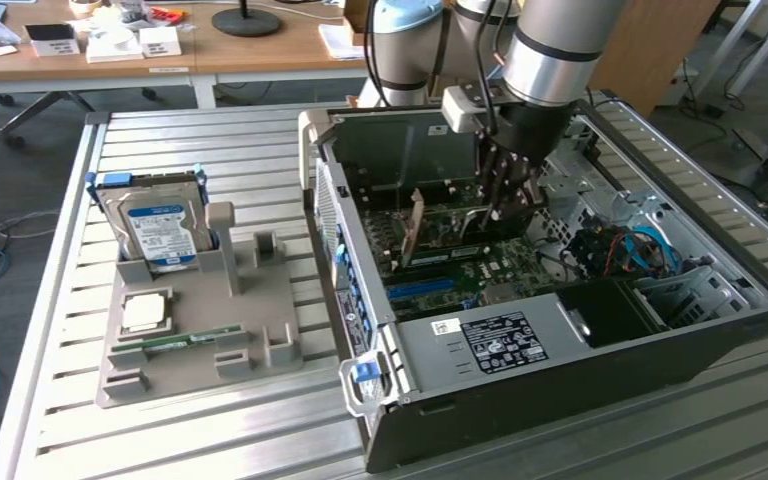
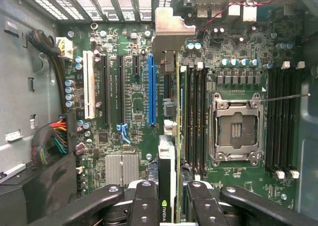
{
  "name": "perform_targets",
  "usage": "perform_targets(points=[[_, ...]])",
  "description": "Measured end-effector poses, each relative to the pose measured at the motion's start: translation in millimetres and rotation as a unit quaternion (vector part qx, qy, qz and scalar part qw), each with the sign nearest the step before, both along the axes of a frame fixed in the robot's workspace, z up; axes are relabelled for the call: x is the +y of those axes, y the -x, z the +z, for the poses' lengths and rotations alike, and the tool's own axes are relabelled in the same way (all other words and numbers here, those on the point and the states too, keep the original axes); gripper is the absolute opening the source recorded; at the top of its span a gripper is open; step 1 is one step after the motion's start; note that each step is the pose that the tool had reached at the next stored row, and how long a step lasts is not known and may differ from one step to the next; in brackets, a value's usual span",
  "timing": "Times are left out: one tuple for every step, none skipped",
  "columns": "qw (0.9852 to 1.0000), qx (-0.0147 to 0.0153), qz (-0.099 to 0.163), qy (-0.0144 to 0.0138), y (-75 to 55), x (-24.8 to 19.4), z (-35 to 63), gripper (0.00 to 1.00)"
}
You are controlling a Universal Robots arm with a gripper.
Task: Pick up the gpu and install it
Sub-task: 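Insert the gpu into the slot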
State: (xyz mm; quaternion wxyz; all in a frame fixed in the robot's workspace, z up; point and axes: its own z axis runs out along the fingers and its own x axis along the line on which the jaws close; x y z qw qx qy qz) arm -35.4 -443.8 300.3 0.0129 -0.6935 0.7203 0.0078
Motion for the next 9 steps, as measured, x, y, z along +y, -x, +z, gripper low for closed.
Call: perform_targets(points=[[1.0000,0.0000,0.000,-0.0001,0.0,0.0,-0.6,0.27],[1.0000,0.0001,0.000,0.0001,0.1,-0.1,-1.3,0.27],[1.0000,0.0001,0.000,0.0002,0.1,-0.1,-2.0,0.27],[1.0000,0.0001,0.000,0.0001,0.3,0.0,-2.8,0.27],[1.0000,0.0001,0.000,0.0002,0.8,-0.1,-3.2,0.27],[1.0000,0.0000,0.000,0.0002,1.7,-0.2,-3.2,0.27],[1.0000,-0.0004,0.000,-0.0001,2.7,-0.5,-3.4,0.27],[1.0000,-0.0006,0.000,-0.0002,3.5,-1.4,-3.4,0.27],[1.0000,-0.0008,0.000,-0.0002,3.9,-2.9,-3.5,0.27]])
